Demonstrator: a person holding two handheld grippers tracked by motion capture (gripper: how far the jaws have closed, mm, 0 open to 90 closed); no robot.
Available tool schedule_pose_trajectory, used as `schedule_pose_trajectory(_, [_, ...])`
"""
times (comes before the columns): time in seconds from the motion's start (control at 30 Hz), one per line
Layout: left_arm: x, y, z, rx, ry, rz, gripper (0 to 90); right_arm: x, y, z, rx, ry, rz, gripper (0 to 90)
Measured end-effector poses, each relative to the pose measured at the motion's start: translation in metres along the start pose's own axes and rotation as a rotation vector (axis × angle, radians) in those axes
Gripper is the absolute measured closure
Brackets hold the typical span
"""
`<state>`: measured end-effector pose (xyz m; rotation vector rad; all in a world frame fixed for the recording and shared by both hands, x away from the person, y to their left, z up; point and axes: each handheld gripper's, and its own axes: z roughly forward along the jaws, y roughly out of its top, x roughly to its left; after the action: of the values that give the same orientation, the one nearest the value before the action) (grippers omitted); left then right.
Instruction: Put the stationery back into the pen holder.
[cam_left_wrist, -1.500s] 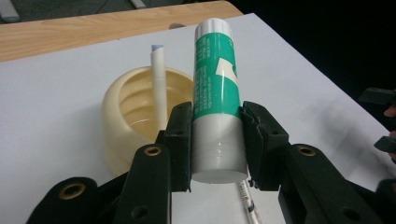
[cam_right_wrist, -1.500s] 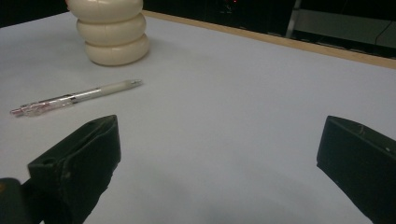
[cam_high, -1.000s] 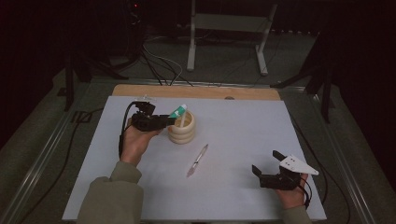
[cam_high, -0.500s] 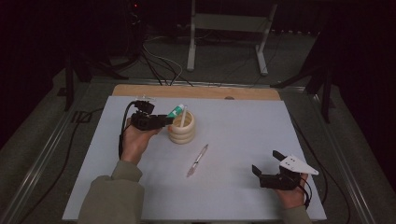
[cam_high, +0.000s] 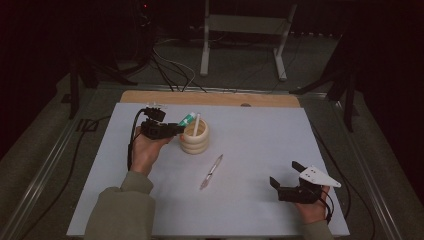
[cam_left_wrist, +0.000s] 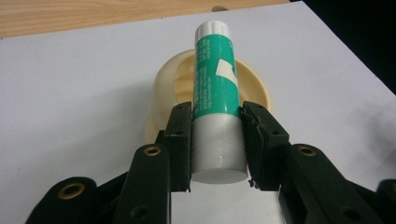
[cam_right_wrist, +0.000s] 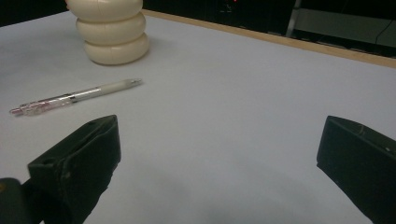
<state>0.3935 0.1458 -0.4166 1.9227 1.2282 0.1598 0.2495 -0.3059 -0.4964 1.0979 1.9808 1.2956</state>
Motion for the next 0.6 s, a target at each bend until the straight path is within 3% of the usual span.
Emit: schedule_pose_trajectory(0.6, [-0.0008,-0.0001,0.0026,0.003,0.016,-0.007,65.7,-0.0002,0.0001,-0.0003,0.000,-0.001,0.001,0.0])
